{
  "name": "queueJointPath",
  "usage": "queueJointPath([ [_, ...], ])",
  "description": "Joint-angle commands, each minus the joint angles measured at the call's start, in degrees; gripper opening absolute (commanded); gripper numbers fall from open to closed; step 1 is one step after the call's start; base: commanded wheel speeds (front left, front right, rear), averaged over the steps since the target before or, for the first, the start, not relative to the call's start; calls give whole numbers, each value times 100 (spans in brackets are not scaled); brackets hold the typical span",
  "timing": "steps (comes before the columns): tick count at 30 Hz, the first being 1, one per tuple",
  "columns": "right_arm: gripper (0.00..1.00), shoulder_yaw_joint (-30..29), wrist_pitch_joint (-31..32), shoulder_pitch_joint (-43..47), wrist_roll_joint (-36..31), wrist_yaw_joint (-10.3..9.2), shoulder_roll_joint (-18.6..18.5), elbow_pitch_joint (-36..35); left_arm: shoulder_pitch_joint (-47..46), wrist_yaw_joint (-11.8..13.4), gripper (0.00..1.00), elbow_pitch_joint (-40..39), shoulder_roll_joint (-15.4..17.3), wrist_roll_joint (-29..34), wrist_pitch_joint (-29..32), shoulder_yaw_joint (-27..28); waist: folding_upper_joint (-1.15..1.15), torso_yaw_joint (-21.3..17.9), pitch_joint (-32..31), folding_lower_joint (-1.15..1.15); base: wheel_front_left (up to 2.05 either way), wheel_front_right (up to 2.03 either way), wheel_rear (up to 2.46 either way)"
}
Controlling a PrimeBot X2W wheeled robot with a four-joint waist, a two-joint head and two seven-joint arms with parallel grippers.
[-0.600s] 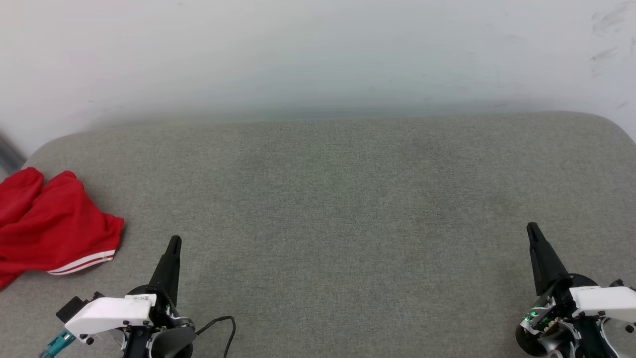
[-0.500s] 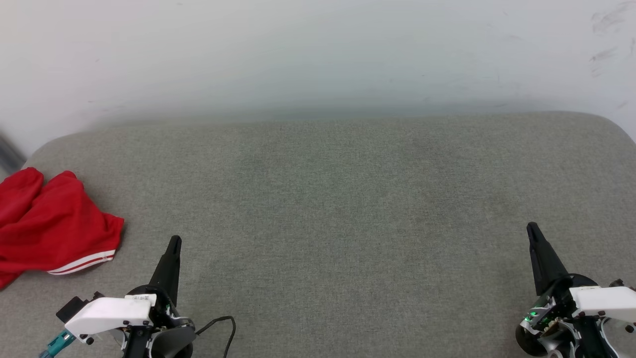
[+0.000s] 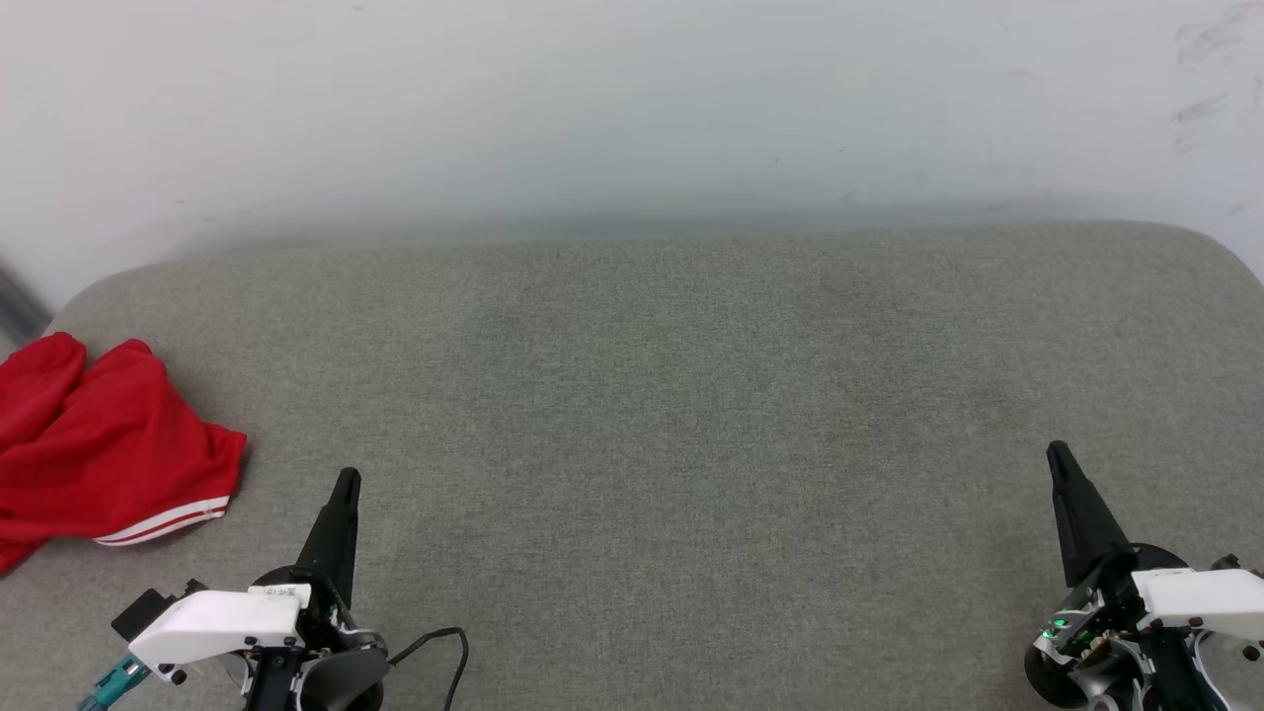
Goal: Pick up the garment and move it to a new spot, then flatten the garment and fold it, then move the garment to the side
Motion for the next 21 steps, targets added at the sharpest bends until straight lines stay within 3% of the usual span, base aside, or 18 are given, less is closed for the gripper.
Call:
queueJointPath([
  [1,0,2,5,-61,-26,0,19,3,-43,-9,0,4,-6,9,11,11,0,0,0,0,0,0,0],
  [9,0,2,5,-61,-26,0,19,3,-43,-9,0,4,-6,9,11,10,0,0,0,0,0,0,0],
  [10,100,0,-6,11,-1,1,1,13,8,0,100,13,-1,0,-6,-5,0,0,0,0,0,0,0],
  [11,0,4,-9,40,-2,0,2,55,34,1,0,54,-7,1,-9,-9,0,0,0,0,0,0,0],
  [12,0,7,-10,86,-3,-1,3,108,85,1,0,103,-14,2,-12,-16,0,0,1,0,0,0,0],
  [13,100,8,-10,138,-3,-1,4,161,140,1,100,153,-24,3,-19,-23,0,-1,1,0,0,0,0],
  [21,100,5,-239,236,-275,-1,6,57,220,1,100,-41,-24,234,-246,-31,0,-8,6,0,0,0,0],
])
